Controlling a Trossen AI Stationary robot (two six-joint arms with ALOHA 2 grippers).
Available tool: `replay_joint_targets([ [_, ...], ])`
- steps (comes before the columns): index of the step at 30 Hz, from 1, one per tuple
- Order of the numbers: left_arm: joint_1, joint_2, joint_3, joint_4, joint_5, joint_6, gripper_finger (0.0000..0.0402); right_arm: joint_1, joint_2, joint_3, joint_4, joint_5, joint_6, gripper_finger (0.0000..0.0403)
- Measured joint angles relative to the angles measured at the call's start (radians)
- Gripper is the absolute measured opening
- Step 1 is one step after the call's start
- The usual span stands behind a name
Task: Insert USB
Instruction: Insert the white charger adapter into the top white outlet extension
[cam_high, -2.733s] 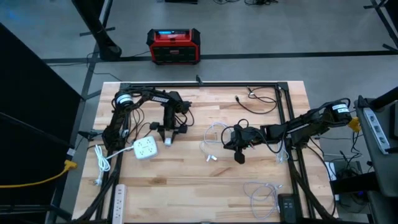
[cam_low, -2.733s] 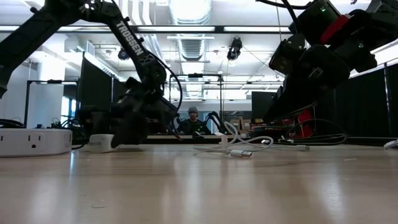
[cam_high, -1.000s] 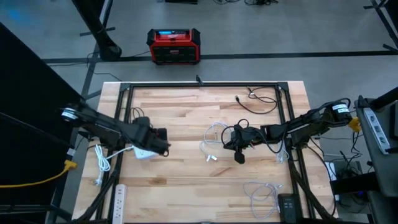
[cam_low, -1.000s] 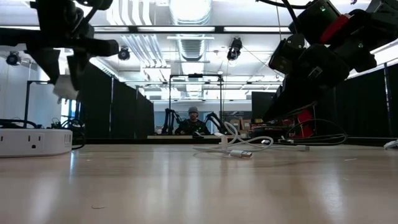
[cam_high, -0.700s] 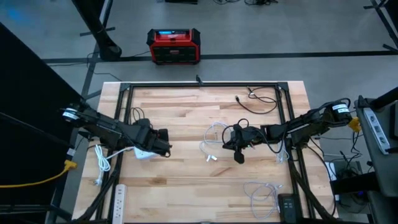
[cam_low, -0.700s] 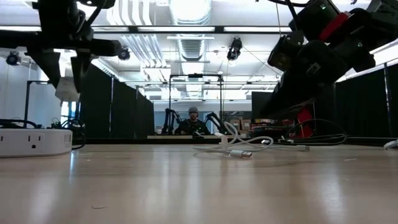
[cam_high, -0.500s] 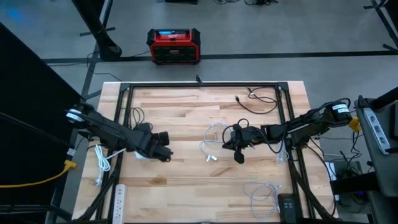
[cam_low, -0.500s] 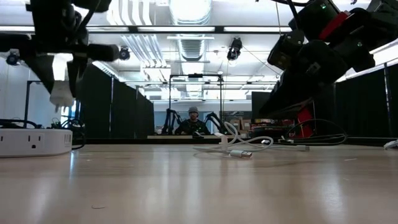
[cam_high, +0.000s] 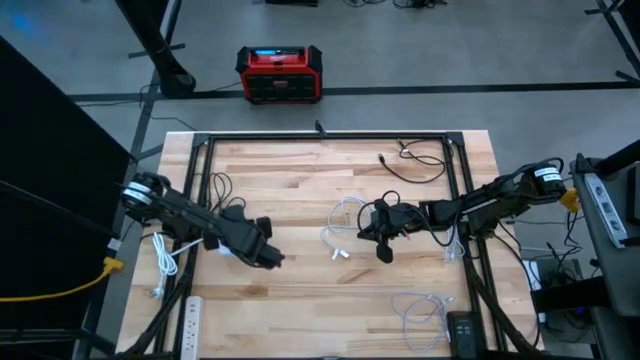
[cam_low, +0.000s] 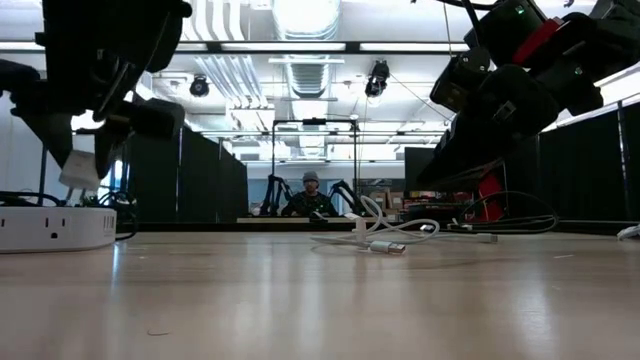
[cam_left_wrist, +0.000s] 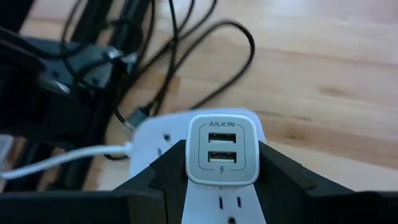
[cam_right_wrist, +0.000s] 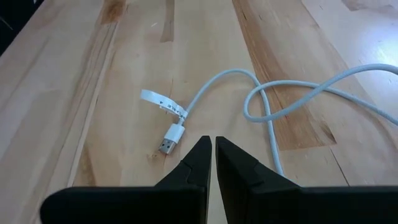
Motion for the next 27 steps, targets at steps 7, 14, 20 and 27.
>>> replay_joint_targets([
  [7,0.022,0.034,0.000,0.025,-0.061,-0.001,0.0141,0.000,0.000,0.004,0.007,0.000,0.000,0.0008],
  [14,0.025,0.086,0.000,0.024,-0.080,-0.001,0.0141,0.000,0.000,0.012,0.008,0.000,0.011,0.0008],
  [20,0.021,0.093,0.000,0.027,-0.091,-0.001,0.0141,0.000,0.000,0.012,0.007,0.000,0.011,0.0008],
  [27,-0.012,0.092,0.000,0.035,-0.089,0.001,0.0141,0.000,0.000,0.012,0.007,0.000,0.021,0.0008],
])
